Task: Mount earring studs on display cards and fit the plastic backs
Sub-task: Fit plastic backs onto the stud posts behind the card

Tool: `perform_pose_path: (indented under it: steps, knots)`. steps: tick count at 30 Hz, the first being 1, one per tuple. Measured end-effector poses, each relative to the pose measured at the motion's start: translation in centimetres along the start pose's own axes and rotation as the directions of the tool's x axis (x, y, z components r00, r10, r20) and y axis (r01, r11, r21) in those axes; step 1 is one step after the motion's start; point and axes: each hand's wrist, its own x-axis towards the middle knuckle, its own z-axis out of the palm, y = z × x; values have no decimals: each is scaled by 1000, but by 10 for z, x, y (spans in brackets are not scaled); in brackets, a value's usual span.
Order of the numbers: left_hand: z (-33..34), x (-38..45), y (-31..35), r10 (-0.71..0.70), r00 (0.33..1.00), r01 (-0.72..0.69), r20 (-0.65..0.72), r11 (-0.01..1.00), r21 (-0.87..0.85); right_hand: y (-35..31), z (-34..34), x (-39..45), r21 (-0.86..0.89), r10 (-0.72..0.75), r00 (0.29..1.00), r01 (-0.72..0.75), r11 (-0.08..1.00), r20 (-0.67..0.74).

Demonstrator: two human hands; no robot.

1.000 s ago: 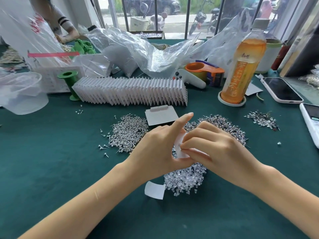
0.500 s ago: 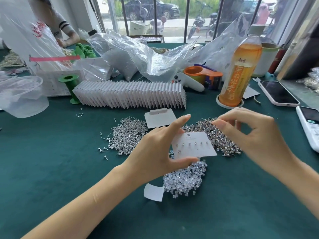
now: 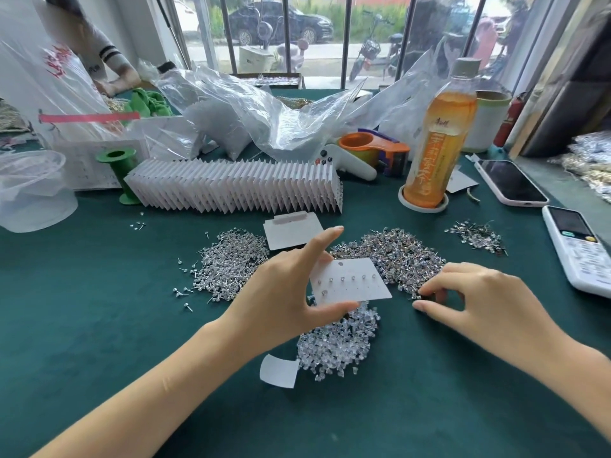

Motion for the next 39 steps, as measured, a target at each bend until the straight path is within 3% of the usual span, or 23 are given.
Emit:
perform_pose_path:
  steps: [4,10,19,30,39]
  knots:
    - [-1,0,-1,-7,1000,7,11,1000,-7,-3,3,-2,15,-17,999,18,1000,-35]
    - [-2,-2,1,-29,999,30,28,998,-58,-26,-6,9,375,-49,982,116,920,-185]
    - [-2,-2,3,2,1000,-2,-2,995,-99,-72,8,30,235,-374,906,415,879,-197]
    - [-1,1,5,54,998,-57,-35,994,-92,-68,15,30,224,-460,859,505,834,-224]
    - [-1,1,6,67,997,-71,-42,994,-80,-63,20,33,299,-432,885,466,833,-176]
